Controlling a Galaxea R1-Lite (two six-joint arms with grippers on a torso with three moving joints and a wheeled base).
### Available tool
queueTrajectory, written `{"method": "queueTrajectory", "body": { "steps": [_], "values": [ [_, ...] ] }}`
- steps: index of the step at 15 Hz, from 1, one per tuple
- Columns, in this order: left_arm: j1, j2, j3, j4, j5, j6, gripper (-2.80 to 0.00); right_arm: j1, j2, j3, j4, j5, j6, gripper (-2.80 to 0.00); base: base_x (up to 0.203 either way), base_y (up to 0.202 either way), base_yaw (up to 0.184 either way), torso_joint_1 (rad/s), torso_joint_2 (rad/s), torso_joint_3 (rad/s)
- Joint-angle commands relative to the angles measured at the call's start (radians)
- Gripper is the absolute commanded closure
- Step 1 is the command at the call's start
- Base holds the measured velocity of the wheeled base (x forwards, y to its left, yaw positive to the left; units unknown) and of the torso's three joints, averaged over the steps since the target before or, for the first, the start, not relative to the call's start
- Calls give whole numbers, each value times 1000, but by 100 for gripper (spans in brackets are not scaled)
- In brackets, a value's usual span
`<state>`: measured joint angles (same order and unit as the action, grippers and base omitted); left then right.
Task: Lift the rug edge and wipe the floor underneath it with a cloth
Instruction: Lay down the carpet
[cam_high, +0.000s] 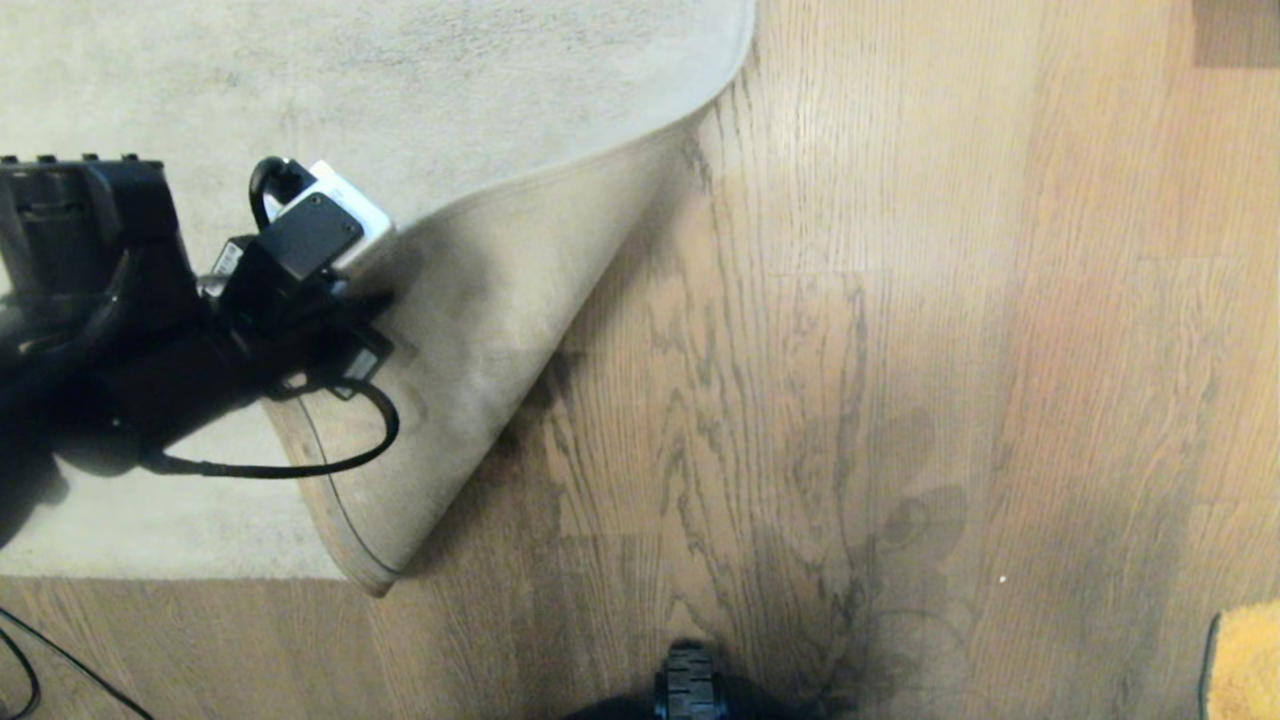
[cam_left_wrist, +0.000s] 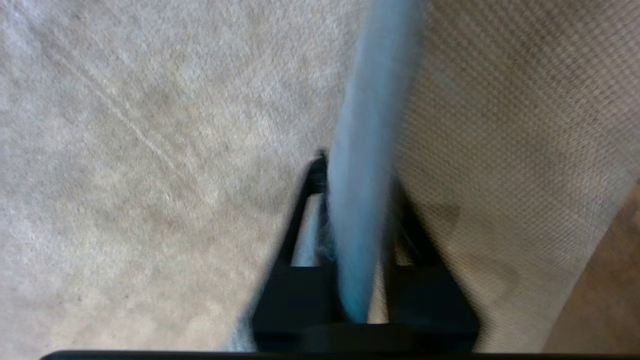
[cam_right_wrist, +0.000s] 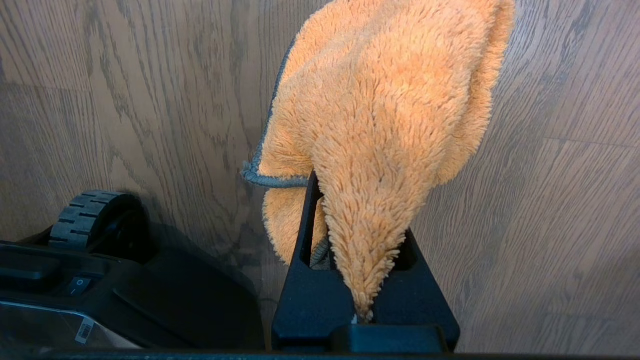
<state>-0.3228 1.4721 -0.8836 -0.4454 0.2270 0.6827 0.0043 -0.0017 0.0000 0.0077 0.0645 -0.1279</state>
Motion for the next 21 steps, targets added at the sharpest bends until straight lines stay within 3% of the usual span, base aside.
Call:
{"method": "queueTrajectory", "body": {
  "steps": [1,6,16,21],
  "values": [
    [-13,-3,-3,-1,2,-19,-280,0,2,0,0,1,-1,0,0,0,0,0,0,0],
    [-79,-32,2,4,5,-155,-280,0,2,0,0,1,-1,0,0,0,0,0,0,0],
    [-138,-129,7,-3,6,-420,-280,0,2,0,0,0,-1,0,0,0,0,0,0,0],
    [-153,-190,87,-6,50,-453,-280,0,2,0,0,1,-1,0,0,0,0,0,0,0]
  ]
}}
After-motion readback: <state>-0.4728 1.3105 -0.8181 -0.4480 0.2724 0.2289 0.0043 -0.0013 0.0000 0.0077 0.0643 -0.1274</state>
